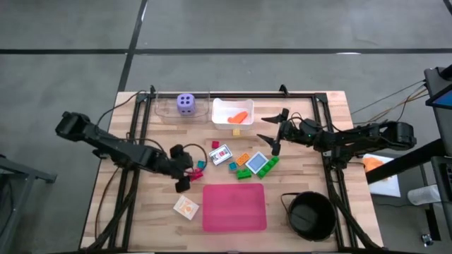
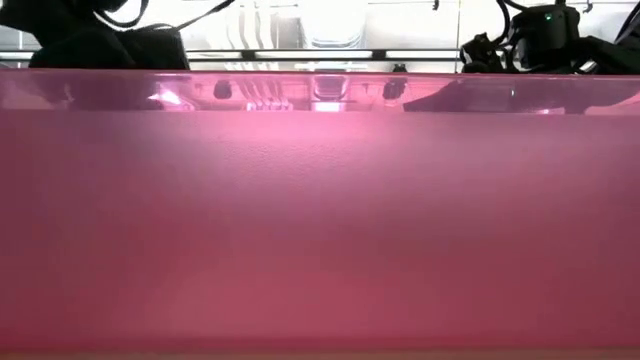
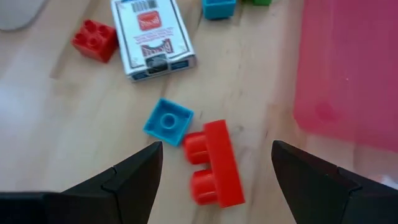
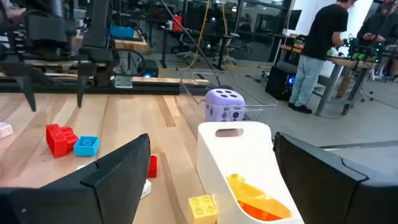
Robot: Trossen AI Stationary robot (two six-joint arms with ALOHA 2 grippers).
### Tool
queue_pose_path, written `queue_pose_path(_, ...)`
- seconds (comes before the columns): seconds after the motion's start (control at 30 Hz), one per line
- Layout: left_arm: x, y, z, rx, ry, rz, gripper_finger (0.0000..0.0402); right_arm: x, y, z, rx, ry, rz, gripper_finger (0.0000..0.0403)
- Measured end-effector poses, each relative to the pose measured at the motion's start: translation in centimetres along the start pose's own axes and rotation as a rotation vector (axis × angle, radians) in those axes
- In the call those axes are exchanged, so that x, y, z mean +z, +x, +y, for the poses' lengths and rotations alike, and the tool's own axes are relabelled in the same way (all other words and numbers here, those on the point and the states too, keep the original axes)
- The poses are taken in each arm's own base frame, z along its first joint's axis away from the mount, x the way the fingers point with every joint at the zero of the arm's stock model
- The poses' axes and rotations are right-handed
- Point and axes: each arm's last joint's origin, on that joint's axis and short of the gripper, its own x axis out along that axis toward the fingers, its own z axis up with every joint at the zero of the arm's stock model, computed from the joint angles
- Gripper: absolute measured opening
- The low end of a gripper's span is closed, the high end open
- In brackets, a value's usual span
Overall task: Pick & Place Toys
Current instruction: Put the red two stud game piece into the white bin
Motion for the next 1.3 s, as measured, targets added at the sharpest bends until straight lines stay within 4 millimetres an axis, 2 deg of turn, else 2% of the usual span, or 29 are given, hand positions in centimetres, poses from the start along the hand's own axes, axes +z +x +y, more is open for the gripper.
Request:
queue_pose_path(0.33,-1.2,3.6,-0.8,0.050,-0.005,0.161,0.0298,0.0,0.0,0.0,0.001,0.003,0.003,0.0339)
queue_pose_path(0.67,-2.2,5.4,-0.9,0.083,0.014,0.240,0.0296,0.0,0.0,0.0,0.001,0.003,0.003,0.0339)
queue_pose_path(0.8,-2.2,5.6,-1.0,0.092,0.017,0.239,0.0264,0.0,0.0,0.0,0.001,0.003,0.003,0.0339)
queue_pose_path(1.0,-2.2,5.5,-0.8,0.114,0.020,0.226,0.0160,0.0,0.0,0.0,0.001,0.004,0.003,0.0339)
queue_pose_path(1.3,-2.5,4.2,-0.2,0.130,0.033,0.275,0.0159,-0.1,0.0,0.0,0.002,0.007,0.013,0.0339)
